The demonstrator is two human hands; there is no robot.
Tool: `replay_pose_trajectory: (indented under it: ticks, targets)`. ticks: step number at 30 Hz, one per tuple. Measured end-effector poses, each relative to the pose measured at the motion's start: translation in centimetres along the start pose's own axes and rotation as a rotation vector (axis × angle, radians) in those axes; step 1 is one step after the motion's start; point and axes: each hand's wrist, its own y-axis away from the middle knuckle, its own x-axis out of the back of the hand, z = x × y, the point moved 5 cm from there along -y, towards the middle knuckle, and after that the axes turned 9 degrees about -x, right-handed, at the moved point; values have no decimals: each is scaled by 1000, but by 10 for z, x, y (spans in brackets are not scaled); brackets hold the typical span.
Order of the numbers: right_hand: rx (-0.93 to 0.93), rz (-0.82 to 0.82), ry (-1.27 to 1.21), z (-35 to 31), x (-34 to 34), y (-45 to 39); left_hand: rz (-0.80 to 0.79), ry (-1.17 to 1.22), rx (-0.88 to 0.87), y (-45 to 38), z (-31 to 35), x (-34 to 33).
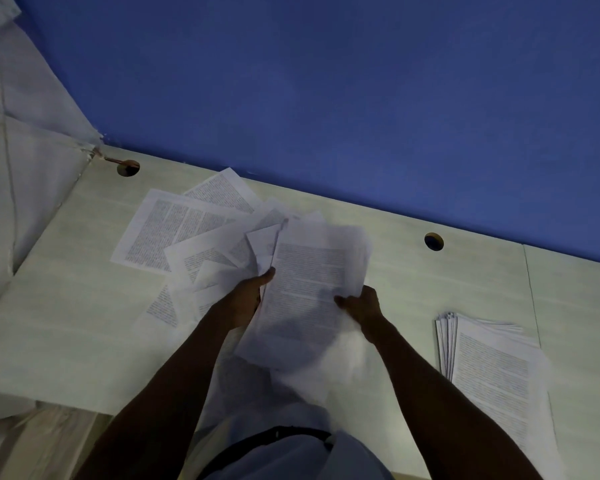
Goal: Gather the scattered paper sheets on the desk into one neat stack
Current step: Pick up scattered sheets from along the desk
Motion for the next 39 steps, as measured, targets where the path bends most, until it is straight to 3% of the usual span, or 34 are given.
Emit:
replay_pose_trajectory:
  ticks: [2, 5, 9, 13, 16, 21, 27, 30, 33, 36, 39]
  targets:
    - [-5, -92, 17, -4, 8, -8, 119, 56, -88, -11, 11, 1]
    - [10, -220, 152, -13, 14, -16, 289, -88, -181, -21, 33, -3]
    - [-44, 26, 75, -20, 34, -29, 359, -29, -194, -38, 42, -3]
    - [-81, 220, -58, -21, 49, -37, 259, -164, -126, -46, 46, -8]
    - [-88, 225, 11, -27, 44, -39, 98, -253, -275, -44, 53, -27]
    - [-46, 172, 106, -30, 27, -40, 3, -588, -436, -50, 55, -39]
    - [77, 223, 362, -49, 28, -42, -264, -621, -306, -44, 51, -47]
    - [119, 86, 170, -55, 28, -34, -242, -428, -145, -39, 48, -43]
    - [95, -84, -54, -57, 32, -25, -256, -405, -93, -30, 45, -39]
    - [112, -59, -89, -54, 41, -21, -313, -491, -62, -22, 42, -34]
    - [103, 34, -210, -42, 47, -18, -424, -668, 133, -7, 20, -28]
